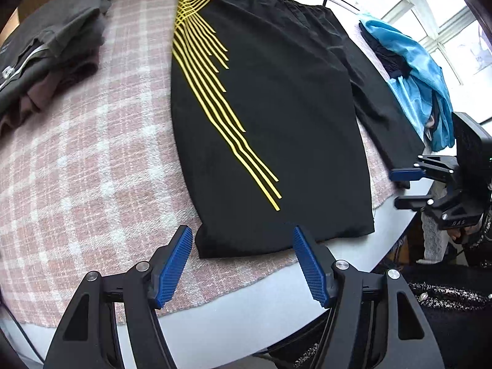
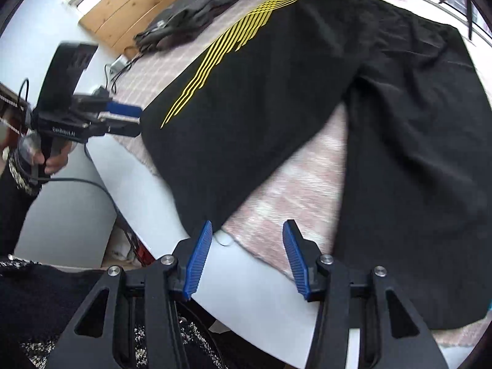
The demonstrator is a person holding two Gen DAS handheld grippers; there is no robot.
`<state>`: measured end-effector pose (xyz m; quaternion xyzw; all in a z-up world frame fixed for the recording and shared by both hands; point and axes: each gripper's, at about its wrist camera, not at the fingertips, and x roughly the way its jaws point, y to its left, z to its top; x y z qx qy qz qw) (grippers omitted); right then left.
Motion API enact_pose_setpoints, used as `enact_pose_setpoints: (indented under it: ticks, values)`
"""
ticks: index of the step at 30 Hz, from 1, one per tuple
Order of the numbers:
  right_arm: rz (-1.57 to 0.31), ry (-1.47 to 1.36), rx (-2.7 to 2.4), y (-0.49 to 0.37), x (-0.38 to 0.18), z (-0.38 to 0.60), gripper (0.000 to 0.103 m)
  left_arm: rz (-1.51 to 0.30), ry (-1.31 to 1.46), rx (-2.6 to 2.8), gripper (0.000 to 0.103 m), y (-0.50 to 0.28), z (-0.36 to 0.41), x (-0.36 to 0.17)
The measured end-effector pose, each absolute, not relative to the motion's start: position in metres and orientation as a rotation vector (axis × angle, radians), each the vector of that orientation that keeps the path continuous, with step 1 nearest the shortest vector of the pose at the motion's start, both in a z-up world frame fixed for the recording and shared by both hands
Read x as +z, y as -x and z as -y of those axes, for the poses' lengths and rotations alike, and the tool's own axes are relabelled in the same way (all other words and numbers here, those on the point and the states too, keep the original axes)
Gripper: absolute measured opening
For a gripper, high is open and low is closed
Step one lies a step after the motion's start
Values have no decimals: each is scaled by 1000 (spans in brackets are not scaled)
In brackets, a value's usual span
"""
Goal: Fold clothes
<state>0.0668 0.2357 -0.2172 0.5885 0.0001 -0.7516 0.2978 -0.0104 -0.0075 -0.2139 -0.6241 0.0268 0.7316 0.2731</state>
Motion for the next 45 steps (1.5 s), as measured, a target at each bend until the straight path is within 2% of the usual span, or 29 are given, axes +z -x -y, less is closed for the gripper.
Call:
enact_pose_setpoints:
  ticks: [1, 2, 3, 5, 6, 7, 8, 10, 12, 13, 15, 17, 18, 19, 25, 28, 30, 31, 33, 35, 36, 39, 40, 41, 42, 43, 44, 45]
  values:
    - [-6, -1560, -1996, -68, -219, -228, 49, -91, 1679, 1952, 63, 11, 6, -215]
    - [-11, -1555, -1994, -69, -221, -220, 49, -108, 1680, 1931, 56, 12, 6, -215]
    - [-17, -1551, -1992, -70, -223, -213, 50, -122, 1681, 1909, 45, 13, 5, -216]
    - [-5, -1546, -1974, -72, -224, -203, 49, -135, 1683, 1872, 33, 16, 7, -215]
    - [-12, -1534, -1984, -73, -223, -200, 37, -126, 1686, 1851, 25, 18, 9, -214]
    - [-16, -1530, -1987, -74, -221, -198, 16, -117, 1689, 1829, 20, 21, 11, -212]
    - [-19, -1533, -1983, -73, -217, -197, 11, -97, 1694, 1802, 15, 24, 14, -209]
    - [90, -1510, -1978, -68, -203, -204, 9, -97, 1672, 1803, 15, 27, 22, -189]
    - [309, -1450, -1969, -61, -182, -223, 9, -115, 1636, 1834, 15, 31, 32, -166]
    - [395, -1420, -1972, -58, -173, -233, 9, -133, 1611, 1867, 18, 33, 38, -154]
    - [472, -1378, -2017, -56, -158, -244, 10, -166, 1573, 1915, 45, 35, 49, -139]
    - [359, -1444, -2098, -58, -161, -241, 21, -187, 1577, 1914, 54, 36, 58, -144]
    - [315, -1482, -2113, -60, -166, -239, 27, -185, 1595, 1894, 54, 37, 55, -157]
    - [303, -1521, -2103, -61, -175, -237, 27, -183, 1623, 1866, 54, 35, 46, -172]
    - [247, -1662, -2039, -70, -210, -237, 27, -217, 1712, 1776, 54, 16, 20, -223]
    - [201, -1683, -2014, -71, -218, -226, 27, -233, 1716, 1777, 49, 17, 19, -231]
    - [145, -1693, -2010, -74, -222, -218, 27, -271, 1706, 1782, 31, 16, 15, -233]
    - [129, -1691, -2002, -75, -224, -214, 27, -291, 1699, 1787, 27, 17, 14, -233]
    - [97, -1686, -1989, -76, -228, -206, 26, -264, 1699, 1758, 5, 19, 15, -228]
    - [155, -1653, -1987, -74, -220, -208, 8, -227, 1697, 1741, 0, 21, 19, -220]
    - [197, -1633, -1984, -73, -215, -211, 5, -213, 1690, 1752, 1, 23, 24, -212]
    - [380, -1539, -1970, -68, -193, -224, 5, -169, 1669, 1785, 1, 27, 39, -187]
    - [411, -1520, -1975, -67, -185, -229, 6, -154, 1662, 1795, 3, 29, 44, -179]
    - [389, -1532, -1991, -66, -180, -231, 7, -140, 1655, 1806, 16, 31, 49, -171]
    - [326, -1566, -2020, -67, -178, -230, 17, -125, 1648, 1816, 35, 32, 54, -163]
    - [265, -1598, -2051, -68, -177, -231, 29, -151, 1651, 1842, 41, 33, 58, -162]
    - [232, -1613, -2069, -70, -177, -235, 31, -154, 1665, 1844, 45, 34, 61, -169]
    - [233, -1622, -2071, -72, -178, -240, 31, -136, 1683, 1833, 45, 35, 64, -179]
